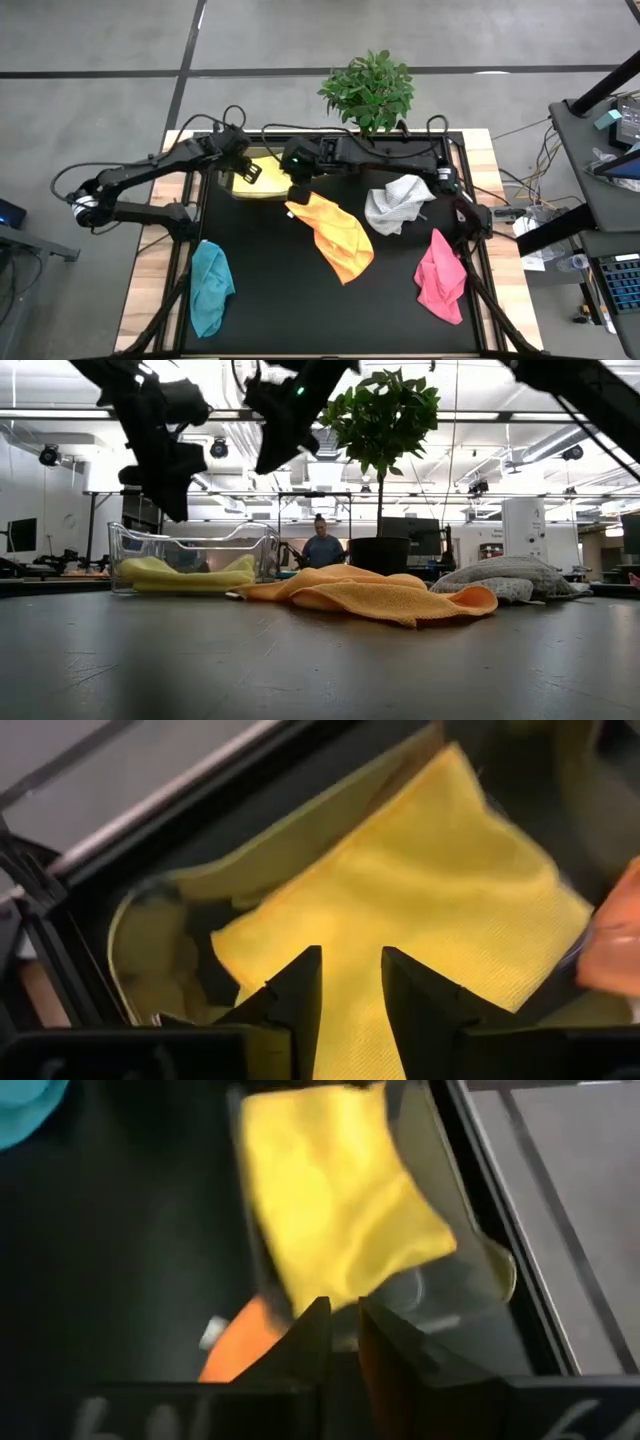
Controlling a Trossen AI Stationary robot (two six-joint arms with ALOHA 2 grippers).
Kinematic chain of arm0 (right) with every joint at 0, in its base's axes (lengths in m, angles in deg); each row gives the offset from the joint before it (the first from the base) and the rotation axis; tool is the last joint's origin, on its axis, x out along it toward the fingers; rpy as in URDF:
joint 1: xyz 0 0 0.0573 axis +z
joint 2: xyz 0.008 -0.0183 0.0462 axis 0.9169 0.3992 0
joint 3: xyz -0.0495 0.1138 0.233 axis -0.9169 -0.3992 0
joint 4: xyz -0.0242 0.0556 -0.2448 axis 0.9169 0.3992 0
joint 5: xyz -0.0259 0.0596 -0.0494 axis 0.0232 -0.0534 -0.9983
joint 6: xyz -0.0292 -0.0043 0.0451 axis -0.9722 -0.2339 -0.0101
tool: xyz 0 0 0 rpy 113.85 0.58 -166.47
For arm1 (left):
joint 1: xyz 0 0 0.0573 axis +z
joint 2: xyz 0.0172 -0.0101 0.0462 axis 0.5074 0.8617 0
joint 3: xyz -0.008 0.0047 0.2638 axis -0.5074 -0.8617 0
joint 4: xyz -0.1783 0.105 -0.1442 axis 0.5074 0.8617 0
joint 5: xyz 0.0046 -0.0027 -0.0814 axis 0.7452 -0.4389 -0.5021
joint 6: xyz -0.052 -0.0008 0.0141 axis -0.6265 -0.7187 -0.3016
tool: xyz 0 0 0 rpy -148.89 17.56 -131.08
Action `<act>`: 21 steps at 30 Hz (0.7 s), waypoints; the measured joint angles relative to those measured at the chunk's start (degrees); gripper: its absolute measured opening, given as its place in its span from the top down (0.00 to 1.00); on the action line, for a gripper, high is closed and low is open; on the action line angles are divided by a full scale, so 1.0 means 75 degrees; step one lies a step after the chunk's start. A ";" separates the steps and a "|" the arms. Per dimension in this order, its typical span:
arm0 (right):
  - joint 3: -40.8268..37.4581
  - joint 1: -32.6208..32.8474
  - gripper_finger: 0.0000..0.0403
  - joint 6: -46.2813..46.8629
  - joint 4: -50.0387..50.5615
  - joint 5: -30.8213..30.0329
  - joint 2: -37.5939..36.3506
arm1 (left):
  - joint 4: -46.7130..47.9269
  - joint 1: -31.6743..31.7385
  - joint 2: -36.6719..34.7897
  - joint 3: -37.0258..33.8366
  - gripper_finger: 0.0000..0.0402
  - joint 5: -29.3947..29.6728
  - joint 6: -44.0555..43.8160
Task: Fold microfiber towels
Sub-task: Fold the orange towel
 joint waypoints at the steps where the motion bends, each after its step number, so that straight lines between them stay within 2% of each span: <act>1: -0.0137 0.0086 0.91 -0.0041 0.0109 0.0002 -0.0157 | -0.0002 -0.0041 0.0001 0.0053 0.79 -0.0003 0.0002; 8: -0.2118 0.0756 0.97 0.0174 -0.0006 0.0016 -0.1671 | 0.0001 -0.0615 0.0625 0.0112 0.89 -0.0028 -0.0061; 11: -0.3313 0.1041 0.98 0.0344 -0.0645 0.0013 -0.2492 | 0.0005 -0.0661 0.1137 0.0106 0.95 -0.0012 -0.0057; 14: -0.4500 0.1282 0.98 0.0596 -0.1513 0.0013 -0.3249 | 0.0007 -0.0622 0.1675 0.0109 0.99 0.0414 -0.0037; 21: -0.6773 0.1548 0.98 0.0745 -0.3484 0.0010 -0.4568 | -0.0262 -0.0618 0.2845 0.0335 1.00 0.0531 0.0125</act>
